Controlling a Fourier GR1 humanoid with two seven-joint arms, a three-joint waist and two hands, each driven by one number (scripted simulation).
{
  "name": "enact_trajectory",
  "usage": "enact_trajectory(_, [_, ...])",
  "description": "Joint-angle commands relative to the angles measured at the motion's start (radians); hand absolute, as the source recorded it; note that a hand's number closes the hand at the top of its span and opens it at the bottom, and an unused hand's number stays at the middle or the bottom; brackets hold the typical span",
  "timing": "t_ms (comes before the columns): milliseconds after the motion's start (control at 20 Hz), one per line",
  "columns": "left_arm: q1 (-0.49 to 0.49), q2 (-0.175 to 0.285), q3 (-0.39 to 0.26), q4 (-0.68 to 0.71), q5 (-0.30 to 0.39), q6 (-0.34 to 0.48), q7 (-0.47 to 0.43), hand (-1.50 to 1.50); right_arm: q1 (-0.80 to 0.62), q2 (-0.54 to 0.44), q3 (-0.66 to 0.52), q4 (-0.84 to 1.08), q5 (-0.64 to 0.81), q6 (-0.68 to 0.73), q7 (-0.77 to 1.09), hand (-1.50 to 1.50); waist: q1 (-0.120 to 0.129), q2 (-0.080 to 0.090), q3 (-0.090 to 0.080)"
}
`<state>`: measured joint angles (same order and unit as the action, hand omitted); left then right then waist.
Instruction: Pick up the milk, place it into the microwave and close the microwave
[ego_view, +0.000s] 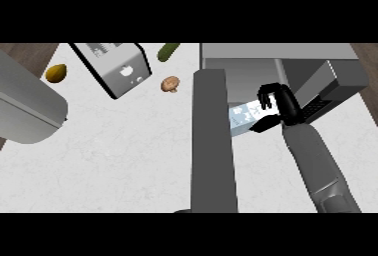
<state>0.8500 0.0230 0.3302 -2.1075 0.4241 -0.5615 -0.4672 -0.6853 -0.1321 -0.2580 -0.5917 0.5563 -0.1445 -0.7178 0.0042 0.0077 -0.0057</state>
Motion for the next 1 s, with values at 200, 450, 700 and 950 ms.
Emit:
enact_trajectory(200, [-0.037, 0.028, 0.018, -0.005, 0.031, -0.017, 0.047, -1.5, -0.206, 0.003, -0.077, 0.186, 0.006, -0.168, 0.097, 1.5, 0.052, 0.013, 0.008])
enact_trajectory(450, [-0.148, 0.056, 0.021, 0.086, 0.013, 0.004, 0.073, -1.5, -0.278, -0.055, -0.083, 0.3, 0.058, -0.267, 0.155, 1.5, 0.061, 0.024, 0.008])
enact_trajectory(700, [-0.189, 0.051, 0.007, 0.093, -0.011, 0.022, 0.081, -1.5, -0.293, -0.041, -0.177, 0.318, -0.014, -0.405, 0.172, 1.5, 0.08, 0.038, 0.01])
enact_trajectory(950, [-0.204, 0.084, 0.03, 0.103, -0.016, 0.009, 0.083, -1.5, -0.301, -0.074, -0.19, 0.341, -0.007, -0.477, 0.12, -1.5, 0.103, 0.044, 0.011])
